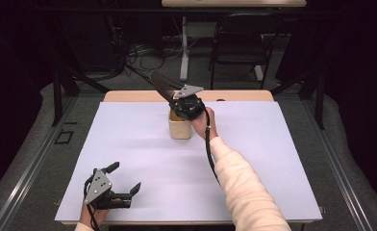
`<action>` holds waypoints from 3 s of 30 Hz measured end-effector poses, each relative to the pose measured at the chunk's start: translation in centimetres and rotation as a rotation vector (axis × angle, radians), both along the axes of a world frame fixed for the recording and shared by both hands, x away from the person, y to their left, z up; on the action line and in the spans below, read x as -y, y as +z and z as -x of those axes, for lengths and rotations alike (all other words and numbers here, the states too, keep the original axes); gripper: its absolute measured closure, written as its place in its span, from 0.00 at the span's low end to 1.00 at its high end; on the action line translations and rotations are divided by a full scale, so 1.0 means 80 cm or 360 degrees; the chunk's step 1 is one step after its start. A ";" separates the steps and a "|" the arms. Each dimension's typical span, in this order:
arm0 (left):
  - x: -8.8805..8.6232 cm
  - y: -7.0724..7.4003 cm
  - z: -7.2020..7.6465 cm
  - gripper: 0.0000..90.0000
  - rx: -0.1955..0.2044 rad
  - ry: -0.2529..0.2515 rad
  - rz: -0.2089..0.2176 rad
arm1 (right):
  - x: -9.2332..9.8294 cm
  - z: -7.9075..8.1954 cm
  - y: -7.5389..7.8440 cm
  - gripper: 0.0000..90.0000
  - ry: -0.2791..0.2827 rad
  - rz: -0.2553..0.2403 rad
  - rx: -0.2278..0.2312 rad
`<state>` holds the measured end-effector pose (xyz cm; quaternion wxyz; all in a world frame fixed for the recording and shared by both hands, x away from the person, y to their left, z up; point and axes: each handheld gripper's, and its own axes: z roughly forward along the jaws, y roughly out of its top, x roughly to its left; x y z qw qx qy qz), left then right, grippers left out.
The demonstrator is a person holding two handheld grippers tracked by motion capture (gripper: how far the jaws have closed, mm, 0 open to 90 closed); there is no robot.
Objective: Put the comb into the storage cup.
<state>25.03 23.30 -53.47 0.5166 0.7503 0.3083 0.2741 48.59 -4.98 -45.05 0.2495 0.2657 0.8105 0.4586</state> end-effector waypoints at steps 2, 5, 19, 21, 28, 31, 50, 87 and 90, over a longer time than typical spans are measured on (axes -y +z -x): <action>0.000 0.000 0.000 0.01 -0.0001 0.0001 0.0000 | 0.000 0.000 -0.001 0.80 0.0000 -0.0005 -0.0001; 0.000 0.000 0.000 0.01 0.0000 0.0001 -0.0001 | 0.000 0.000 -0.002 0.80 0.0001 -0.0003 -0.0008; 0.000 0.000 0.000 0.01 -0.0001 0.0000 -0.0003 | 0.001 -0.002 -0.011 0.80 0.0001 0.0013 -0.0053; 0.000 0.000 0.000 0.01 0.0000 0.0001 -0.0003 | 0.001 -0.002 -0.012 0.80 0.0000 0.0017 -0.0056; 0.000 0.000 0.000 0.01 -0.0001 0.0002 -0.0004 | 0.000 -0.003 -0.017 0.80 0.0002 0.0032 -0.0078; 0.000 0.000 0.000 0.01 0.0000 0.0005 -0.0005 | -0.001 -0.003 -0.018 0.80 0.0008 0.0044 -0.0087; 0.001 0.000 0.000 0.01 -0.0001 0.0005 -0.0002 | -0.003 -0.003 -0.027 0.80 0.0013 0.0104 -0.0120; 0.001 0.001 0.000 0.01 0.0003 0.0006 -0.0008 | 0.026 0.017 -0.007 0.32 -0.0001 0.0000 -0.0216; 0.003 0.001 0.000 0.01 0.0001 0.0007 -0.0007 | 0.032 0.023 -0.001 0.27 0.0009 -0.0025 -0.0228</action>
